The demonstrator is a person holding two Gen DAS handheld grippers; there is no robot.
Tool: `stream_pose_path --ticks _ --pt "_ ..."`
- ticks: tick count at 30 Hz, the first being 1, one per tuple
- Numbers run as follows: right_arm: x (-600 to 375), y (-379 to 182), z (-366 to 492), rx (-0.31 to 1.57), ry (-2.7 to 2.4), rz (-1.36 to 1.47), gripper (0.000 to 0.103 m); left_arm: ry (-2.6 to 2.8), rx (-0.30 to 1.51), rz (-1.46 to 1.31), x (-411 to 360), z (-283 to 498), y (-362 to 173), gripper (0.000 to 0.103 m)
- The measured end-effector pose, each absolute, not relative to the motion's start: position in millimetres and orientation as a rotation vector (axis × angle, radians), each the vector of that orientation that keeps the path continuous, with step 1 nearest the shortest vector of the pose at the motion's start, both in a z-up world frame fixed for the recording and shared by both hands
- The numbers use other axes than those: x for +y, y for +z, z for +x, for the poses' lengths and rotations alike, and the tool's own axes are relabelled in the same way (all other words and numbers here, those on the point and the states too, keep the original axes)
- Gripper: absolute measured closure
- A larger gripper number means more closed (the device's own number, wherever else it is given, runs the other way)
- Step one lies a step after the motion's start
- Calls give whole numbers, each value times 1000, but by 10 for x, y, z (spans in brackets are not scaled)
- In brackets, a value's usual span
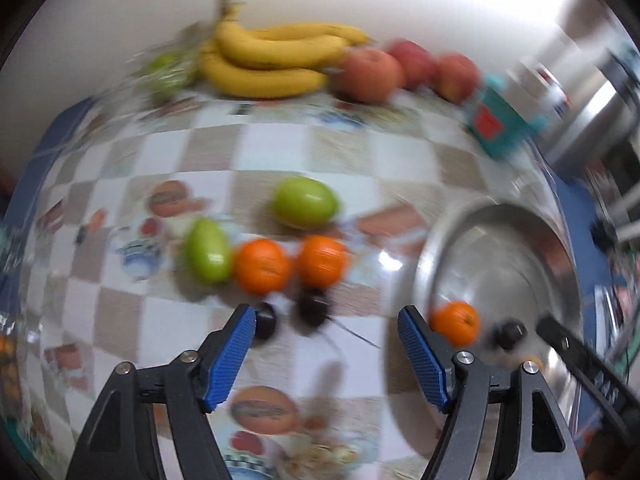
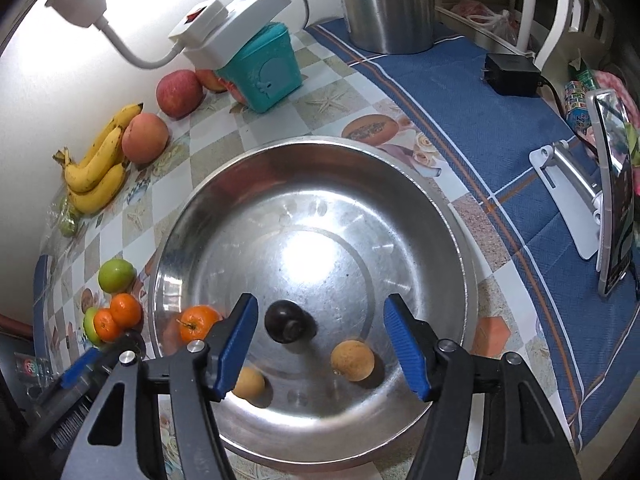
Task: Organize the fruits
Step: 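Withdraw both grippers from the bowl toward the remaining fruit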
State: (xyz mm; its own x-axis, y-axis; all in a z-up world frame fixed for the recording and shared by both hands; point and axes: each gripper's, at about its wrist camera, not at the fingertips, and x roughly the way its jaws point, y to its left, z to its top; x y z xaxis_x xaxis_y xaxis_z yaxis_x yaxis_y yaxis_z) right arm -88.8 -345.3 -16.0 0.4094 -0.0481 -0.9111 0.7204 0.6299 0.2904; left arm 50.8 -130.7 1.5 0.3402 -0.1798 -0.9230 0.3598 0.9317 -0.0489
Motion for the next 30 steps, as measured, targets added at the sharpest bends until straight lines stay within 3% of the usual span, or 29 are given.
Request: stream_pose_path --ticks 9,13,22,26,30 --pt "-3134 -44 -680 1074 -461 676 37 -220 1149 75 -826 777 187 23" --pt "-2980 37 -602 1069 -420 633 37 -178 1134 63 -687 801 242 8" --pt "-2836 58 -508 1082 -399 579 36 -118 1104 38 -467 831 340 0" --pt "-2809 23 -485 1093 -397 579 25 -110 1108 36 -418 852 339 0" --pt "-2782 27 -475 1086 -398 562 23 -105 1108 58 -409 865 319 0"
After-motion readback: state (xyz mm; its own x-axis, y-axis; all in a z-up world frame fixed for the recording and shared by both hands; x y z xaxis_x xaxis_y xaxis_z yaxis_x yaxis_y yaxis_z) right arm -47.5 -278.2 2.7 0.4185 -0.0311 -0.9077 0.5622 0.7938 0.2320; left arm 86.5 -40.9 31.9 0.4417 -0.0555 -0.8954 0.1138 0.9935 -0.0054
